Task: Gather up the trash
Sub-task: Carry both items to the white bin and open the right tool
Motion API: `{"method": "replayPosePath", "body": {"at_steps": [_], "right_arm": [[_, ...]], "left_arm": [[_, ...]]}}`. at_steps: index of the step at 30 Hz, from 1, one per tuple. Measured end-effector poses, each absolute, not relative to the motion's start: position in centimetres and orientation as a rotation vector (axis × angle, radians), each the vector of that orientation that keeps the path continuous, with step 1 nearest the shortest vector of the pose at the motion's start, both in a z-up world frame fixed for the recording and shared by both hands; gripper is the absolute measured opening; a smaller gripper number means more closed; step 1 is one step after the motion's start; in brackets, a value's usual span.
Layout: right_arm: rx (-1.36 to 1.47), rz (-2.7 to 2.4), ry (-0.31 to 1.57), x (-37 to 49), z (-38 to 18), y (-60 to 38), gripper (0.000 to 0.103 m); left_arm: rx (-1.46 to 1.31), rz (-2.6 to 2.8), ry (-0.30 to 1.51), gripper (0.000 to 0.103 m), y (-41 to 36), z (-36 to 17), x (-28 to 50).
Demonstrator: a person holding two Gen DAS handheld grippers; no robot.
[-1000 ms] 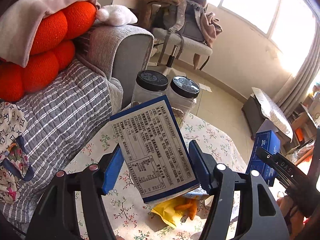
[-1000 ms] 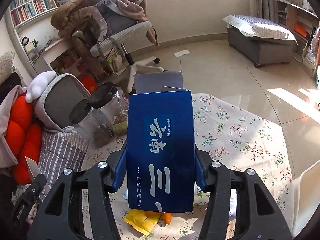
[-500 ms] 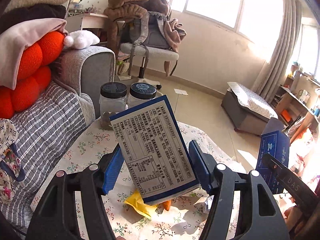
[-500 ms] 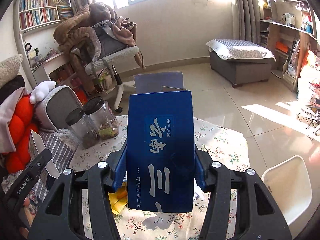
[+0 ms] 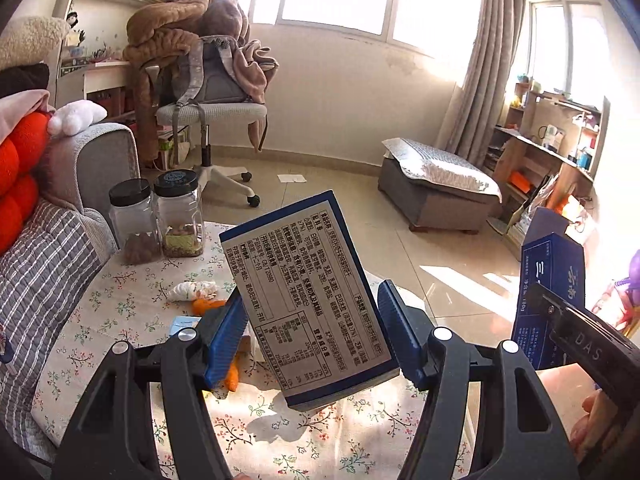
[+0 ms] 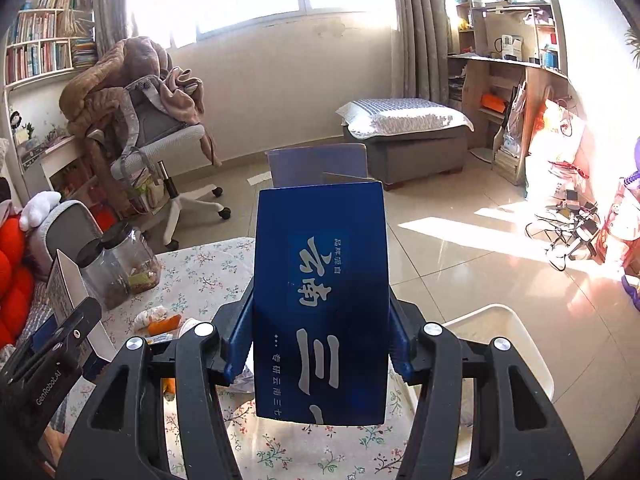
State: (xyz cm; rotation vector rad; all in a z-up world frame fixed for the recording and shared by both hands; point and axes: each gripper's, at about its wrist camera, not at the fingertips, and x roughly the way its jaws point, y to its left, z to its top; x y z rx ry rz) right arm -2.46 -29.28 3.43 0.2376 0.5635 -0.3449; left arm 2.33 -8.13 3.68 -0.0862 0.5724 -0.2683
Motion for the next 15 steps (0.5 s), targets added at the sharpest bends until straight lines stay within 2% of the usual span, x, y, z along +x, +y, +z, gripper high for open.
{"method": "replayPosePath", "body": {"at_steps": [7,15], "right_arm": [[0.248,-0.516,0.573,-4.9,1.3,-35.4,0.053],[0.266,-0.662,0.683,-6.4,-1.9,-41.7,0.054]], "left_arm": [[-0.051,-0.337,0.597,0.064,-12.9,2.9,1.2],[-0.002,-0.402,0.648,0.064,-18.1,0.6,0.7]]}}
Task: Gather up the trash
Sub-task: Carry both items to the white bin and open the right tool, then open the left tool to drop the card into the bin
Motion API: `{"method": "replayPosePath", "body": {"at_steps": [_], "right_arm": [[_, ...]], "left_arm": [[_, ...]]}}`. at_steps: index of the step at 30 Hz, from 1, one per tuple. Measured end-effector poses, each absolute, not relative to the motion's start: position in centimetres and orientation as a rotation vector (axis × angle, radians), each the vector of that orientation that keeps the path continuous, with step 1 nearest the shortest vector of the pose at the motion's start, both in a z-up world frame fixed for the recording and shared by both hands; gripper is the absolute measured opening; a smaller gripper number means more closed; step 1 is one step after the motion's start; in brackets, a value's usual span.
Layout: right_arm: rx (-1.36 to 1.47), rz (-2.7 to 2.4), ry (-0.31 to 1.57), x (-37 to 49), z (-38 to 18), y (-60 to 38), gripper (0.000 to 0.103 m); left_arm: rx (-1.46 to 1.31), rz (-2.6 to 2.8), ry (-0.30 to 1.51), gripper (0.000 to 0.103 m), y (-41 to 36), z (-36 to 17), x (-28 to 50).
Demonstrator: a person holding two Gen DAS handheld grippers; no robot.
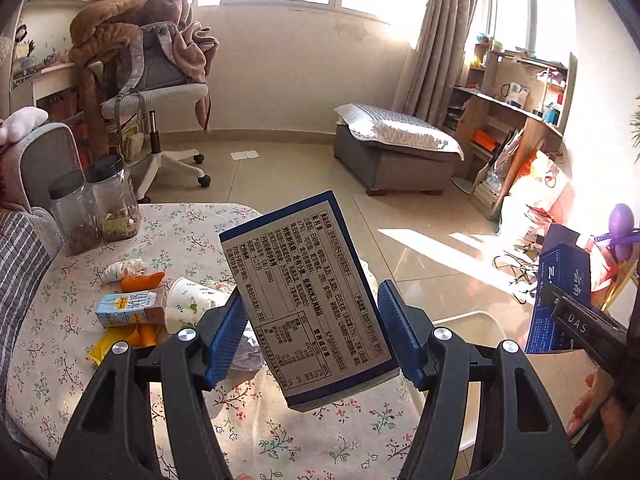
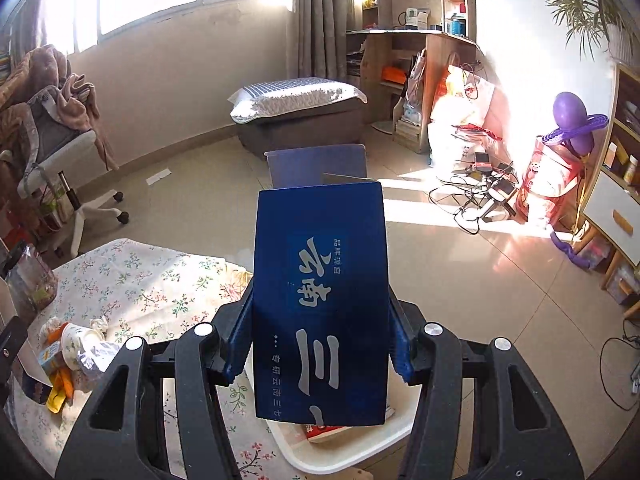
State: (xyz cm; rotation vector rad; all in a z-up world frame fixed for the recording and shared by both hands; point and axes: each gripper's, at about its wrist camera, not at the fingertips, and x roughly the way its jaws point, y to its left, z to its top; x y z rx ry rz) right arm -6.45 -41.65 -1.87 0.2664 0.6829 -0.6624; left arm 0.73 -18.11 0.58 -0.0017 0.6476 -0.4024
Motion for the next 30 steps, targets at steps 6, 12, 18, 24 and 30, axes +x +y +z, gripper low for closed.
{"method": "replayPosePath", "body": {"at_steps": [6,12,18,24,30], "right_arm": [[0.331,-0.741,0.743,-8.3,-3.6,-45.0,0.08],[0.391,-0.853,0.675,-11.4,-2.8,-47.9,0.092],[0.468,-0.903,0.621,-13.7,-2.7,-49.9,0.094],[0.492,-0.92,0.58,-14.6,-2.4,-50.3,0.094],[0.494,-0.901,0.579,-14.5,-2.4,-50.3,0.094]], "left_arm": [[0.021,-0.476,0.682,0.064,-22.7,-0.8,0.5],[0.013,-0.58,0.739,0.064,-27.4,-1.9,0.1],[0.011,-0.656,0.788,0.064,-31.2,-2.6,-0.3],[0.001,-0.717,0.846,0.065,-34.4,-3.6,-0.4],[0.055,-0.703,0.859,0.08,-35.3,-4.0,-0.5]]}}
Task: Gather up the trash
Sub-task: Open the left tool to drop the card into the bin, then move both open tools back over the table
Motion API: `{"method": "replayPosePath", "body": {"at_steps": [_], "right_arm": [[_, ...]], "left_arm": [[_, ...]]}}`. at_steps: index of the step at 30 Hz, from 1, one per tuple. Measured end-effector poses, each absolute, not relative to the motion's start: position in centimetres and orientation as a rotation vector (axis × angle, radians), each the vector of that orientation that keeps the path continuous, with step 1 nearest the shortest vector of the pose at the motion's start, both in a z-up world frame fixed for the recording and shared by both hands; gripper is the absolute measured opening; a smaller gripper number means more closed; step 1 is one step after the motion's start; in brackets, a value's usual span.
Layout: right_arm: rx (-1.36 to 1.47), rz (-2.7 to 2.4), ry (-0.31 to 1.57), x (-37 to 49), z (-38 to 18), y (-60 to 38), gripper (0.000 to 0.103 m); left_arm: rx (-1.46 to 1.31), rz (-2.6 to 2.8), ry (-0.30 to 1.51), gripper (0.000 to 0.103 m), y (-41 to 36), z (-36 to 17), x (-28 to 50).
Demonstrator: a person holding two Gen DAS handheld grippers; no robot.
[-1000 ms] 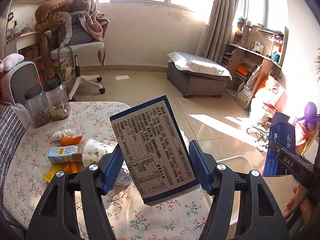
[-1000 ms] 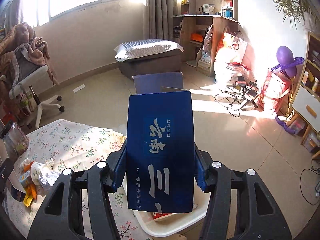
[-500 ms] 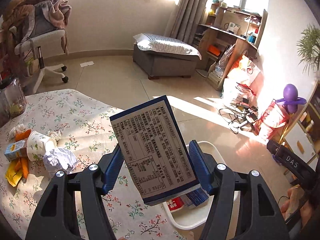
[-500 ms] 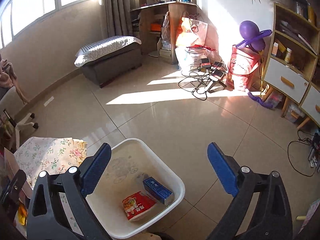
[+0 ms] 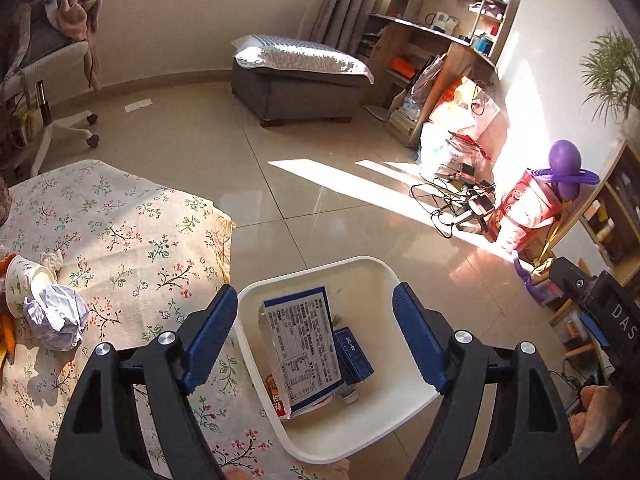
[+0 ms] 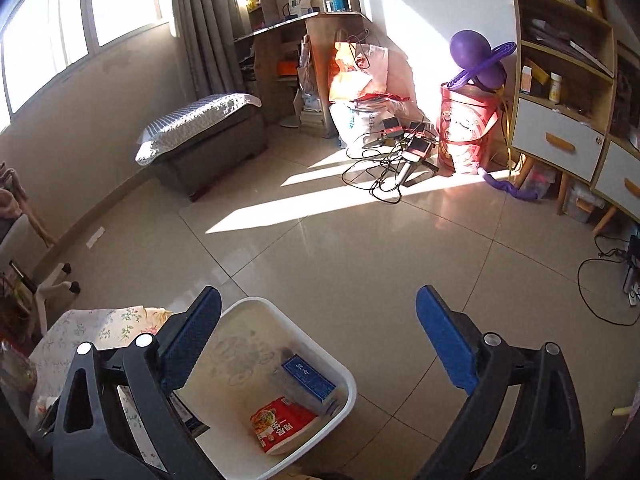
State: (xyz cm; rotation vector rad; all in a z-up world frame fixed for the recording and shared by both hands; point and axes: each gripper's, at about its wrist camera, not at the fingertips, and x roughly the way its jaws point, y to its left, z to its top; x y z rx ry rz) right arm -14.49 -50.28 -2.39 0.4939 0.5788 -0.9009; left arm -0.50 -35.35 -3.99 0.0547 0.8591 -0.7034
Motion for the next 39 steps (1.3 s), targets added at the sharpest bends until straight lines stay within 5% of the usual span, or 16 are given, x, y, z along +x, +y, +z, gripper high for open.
{"method": "replayPosePath", "body": {"at_steps": [14,39], "right_arm": [[0.348,-0.812,0.596,-11.1,-1.6,-45.7,0.096],[0.05,-0.556,0.604,-0.5,-0.8,-28.6,0.096]], "left_arm": [[0.152,-0.496,0.733,0.093,-30.6,-2.3,0.5],[0.094,-0.164,0.735,0.094,-12.2,-1.4,5.7]]}}
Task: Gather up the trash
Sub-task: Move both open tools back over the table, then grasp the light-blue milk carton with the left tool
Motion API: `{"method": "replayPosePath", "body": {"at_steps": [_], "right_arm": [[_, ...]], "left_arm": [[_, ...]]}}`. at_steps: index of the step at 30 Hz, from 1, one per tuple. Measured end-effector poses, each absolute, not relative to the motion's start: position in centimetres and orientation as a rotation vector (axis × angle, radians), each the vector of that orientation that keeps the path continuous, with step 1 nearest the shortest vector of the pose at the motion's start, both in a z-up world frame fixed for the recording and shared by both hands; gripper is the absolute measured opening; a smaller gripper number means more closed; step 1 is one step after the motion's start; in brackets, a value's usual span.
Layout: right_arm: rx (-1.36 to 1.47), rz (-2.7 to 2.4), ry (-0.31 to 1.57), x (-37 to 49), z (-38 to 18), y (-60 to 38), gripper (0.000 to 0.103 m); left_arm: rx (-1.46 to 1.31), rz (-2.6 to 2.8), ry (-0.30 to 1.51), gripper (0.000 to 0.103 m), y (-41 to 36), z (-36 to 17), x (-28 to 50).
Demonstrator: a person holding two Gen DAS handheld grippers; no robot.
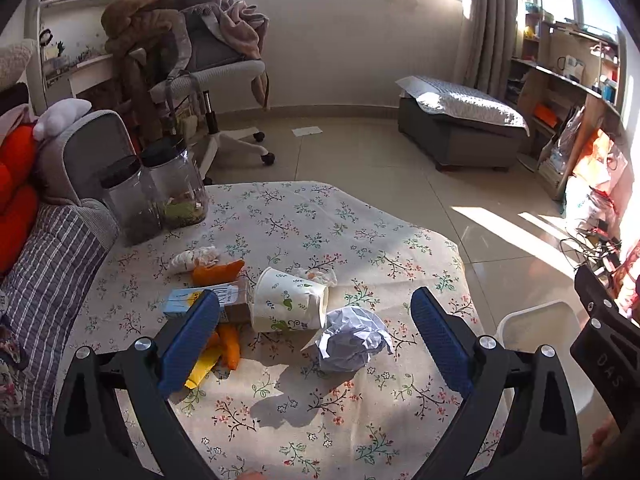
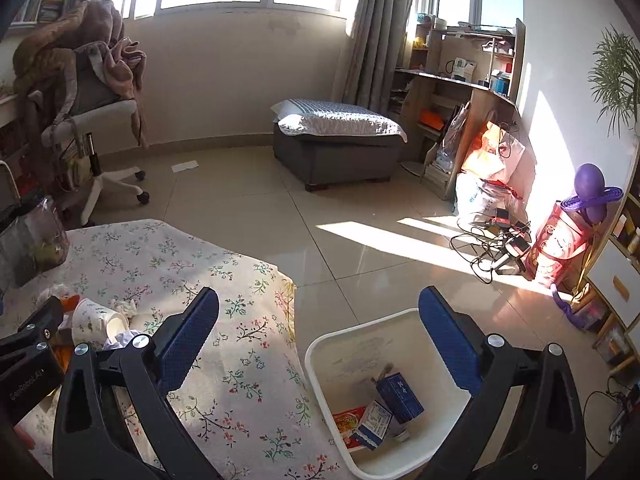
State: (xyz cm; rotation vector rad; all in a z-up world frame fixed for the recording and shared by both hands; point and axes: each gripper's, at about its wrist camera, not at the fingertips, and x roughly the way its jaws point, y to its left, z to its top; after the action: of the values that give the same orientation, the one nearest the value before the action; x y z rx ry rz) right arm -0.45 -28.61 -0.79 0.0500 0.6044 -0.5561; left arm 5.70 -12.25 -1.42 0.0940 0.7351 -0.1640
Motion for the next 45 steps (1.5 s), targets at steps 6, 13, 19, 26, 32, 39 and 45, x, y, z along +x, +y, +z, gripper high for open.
{"method": "replayPosePath", "body": {"at_steps": [6,13,19,26,32,39,45], "right_arm": [[0.037,-0.478,0.619,2.0,-1.5,-24.6,0.096],[0.0,-0.398,0.642,4.2,-2.3,-20.7,0.096],[-0.005,-0.388,0.68,5.1,-2.8,-20.7,0.096],[0.013,-0.39,0.708,6.0,-3.0,-21.5,0.096],[-0.003,-0.403,0.718,6.3,-3.2,-21.9,0.096],[0.006,-0.406,0.746,6.6,-3.8,-22.2,0.096],[-0.004,-0.361,0.75,6.6,-4.1,-21.3,0.096]], "left_arm": [[0.084,-0.079,0.769,0.094,-7.5,-2.4,7.5],[0.127,-0.02,0.861,0.094,-2.7,-4.9,11.5],[0.434,-0.228,1.138,0.094,-2.5,-9.8,16.6],[0.632,-0.416,1.2,0.094,-3.7,-13.0,19.2],[0.738,-0.479,1.23,0.093,-5.6,-15.6,21.2],[0.528,-0.518,1.299,0.074,-3.3,-16.3,22.2],[0.262,-0.508,1.254,0.061,1.0,-12.7,19.6]]}}
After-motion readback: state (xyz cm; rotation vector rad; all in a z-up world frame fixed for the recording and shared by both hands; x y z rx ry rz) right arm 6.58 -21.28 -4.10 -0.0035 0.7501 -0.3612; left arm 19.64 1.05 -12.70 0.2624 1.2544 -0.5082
